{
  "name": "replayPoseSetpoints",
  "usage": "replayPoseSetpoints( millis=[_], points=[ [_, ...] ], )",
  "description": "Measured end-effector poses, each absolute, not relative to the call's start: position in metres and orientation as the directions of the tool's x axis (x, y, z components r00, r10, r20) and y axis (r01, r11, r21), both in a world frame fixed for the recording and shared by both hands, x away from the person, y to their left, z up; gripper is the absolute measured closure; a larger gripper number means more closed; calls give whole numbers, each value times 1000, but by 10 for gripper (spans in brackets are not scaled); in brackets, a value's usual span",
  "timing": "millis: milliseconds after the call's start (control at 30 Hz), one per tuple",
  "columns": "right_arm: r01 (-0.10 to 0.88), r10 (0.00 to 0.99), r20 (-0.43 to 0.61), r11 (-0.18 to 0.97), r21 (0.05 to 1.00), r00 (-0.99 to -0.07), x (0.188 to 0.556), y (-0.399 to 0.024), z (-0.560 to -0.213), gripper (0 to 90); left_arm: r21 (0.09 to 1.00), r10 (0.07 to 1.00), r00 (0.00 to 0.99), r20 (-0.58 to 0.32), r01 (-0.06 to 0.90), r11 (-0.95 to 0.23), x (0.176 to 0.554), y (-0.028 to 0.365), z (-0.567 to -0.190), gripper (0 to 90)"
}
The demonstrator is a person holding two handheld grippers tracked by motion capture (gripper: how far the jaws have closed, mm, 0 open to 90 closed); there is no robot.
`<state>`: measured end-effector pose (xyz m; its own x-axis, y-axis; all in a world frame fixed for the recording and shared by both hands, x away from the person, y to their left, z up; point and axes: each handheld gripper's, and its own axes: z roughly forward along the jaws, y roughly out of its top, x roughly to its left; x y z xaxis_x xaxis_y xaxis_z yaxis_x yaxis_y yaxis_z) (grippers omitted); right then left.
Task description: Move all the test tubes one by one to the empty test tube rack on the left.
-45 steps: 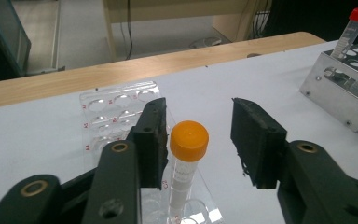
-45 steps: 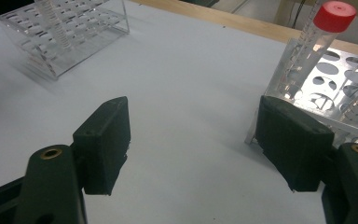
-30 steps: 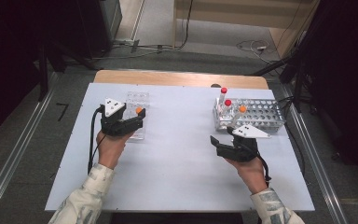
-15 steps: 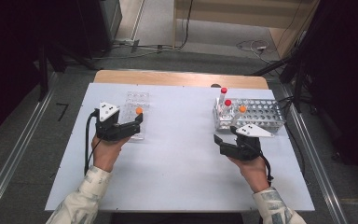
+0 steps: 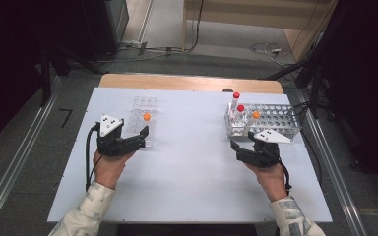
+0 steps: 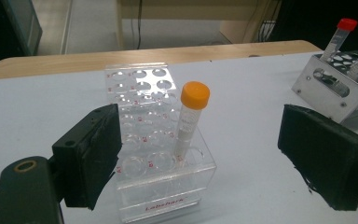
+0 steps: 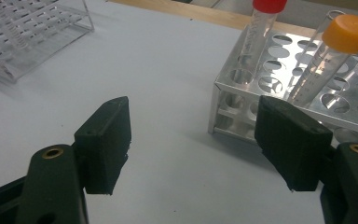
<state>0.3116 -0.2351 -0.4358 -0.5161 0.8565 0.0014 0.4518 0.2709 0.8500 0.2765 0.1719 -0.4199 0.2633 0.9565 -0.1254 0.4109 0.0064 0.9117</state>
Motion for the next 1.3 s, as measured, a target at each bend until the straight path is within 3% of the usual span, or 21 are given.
replayPoseSetpoints(
  millis=[767, 1300],
  points=[
    [471, 914, -9, 218, 855, -406, 336, -252, -438, 304, 896, 960, 264, -97, 443, -31, 247, 178, -441, 138],
    [479, 937, 2, 176, 860, -349, 368, -262, -443, 483, 901, 960, 265, -94, 432, -31, 248, 176, -444, 142]
  ],
)
